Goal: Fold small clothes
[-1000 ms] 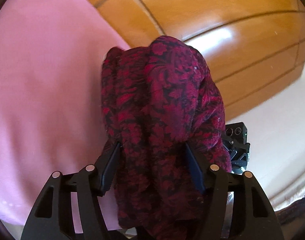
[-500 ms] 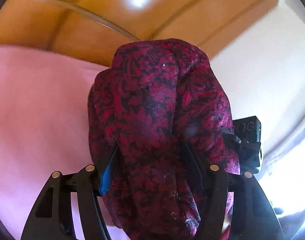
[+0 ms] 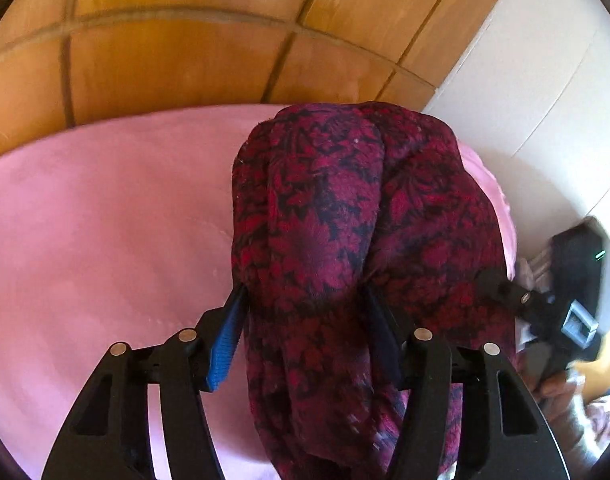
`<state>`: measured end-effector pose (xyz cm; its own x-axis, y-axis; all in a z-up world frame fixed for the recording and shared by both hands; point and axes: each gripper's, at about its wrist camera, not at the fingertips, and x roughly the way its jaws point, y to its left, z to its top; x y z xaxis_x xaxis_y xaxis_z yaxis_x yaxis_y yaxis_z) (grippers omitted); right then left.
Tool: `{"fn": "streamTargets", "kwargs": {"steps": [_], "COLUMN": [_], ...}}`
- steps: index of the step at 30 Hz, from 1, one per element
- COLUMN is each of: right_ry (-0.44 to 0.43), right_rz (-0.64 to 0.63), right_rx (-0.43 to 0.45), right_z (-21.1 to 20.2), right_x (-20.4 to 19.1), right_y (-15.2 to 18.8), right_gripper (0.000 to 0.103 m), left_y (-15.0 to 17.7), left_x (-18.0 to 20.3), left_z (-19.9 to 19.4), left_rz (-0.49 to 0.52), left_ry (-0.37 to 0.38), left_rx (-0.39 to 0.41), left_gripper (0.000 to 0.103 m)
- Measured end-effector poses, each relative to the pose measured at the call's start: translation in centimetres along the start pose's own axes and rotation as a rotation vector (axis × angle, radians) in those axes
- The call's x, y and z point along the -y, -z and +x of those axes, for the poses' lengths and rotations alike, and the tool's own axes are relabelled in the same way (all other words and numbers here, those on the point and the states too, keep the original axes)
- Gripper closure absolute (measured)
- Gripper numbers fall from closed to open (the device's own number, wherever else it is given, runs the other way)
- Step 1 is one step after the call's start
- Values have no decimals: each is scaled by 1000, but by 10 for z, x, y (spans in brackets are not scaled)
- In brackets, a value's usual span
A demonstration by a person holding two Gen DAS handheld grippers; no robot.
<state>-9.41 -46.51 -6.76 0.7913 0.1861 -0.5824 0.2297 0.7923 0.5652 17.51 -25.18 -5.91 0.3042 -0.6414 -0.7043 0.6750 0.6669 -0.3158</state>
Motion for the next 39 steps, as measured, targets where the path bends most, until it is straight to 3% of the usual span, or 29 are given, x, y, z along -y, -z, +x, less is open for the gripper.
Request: {"fn": "streamTargets", "kwargs": {"steps": [2, 7, 10, 13, 16, 18, 25, 28, 33, 39], "right_ry": [72, 102, 114, 220, 302, 326, 382, 366, 354, 366], "right_rz": [-52, -183, -207, -249, -279, -302, -418, -364, -314, -267], "right_rx": [64, 132, 71, 4, -19, -15, 23, 35, 68, 119], "right_z": [-22, -47, -11, 31, 61, 68, 56, 58, 40, 15], "right_x": [-16, -78, -107, -112, -113, -112, -137, -133, -140, -148], "right_y": [-7, -8, -15, -13, -12, -13, 20, 14, 9, 27], "right_gripper": [13, 30, 32, 32, 31, 29, 26, 25, 20, 14], "left_y": [14, 30, 28, 31, 32, 31, 47, 40, 42, 54], "left_x": [8, 17, 25, 20, 10, 13, 11, -2, 6, 14], "left_z": [-12, -24, -23, -15, -2, 4, -1, -1, -23, -46], "left_rz": [30, 50, 66, 62, 23, 54, 33, -50, -53, -47], "left_ry": [-46, -124, -190, -252, -240, -274, -279, -258, -259, -279], "left_rx": [27, 64, 87, 81, 55, 72, 119, 120, 173, 228], "left_gripper": [45, 45, 45, 45, 45, 44, 44, 30, 30, 29]}}
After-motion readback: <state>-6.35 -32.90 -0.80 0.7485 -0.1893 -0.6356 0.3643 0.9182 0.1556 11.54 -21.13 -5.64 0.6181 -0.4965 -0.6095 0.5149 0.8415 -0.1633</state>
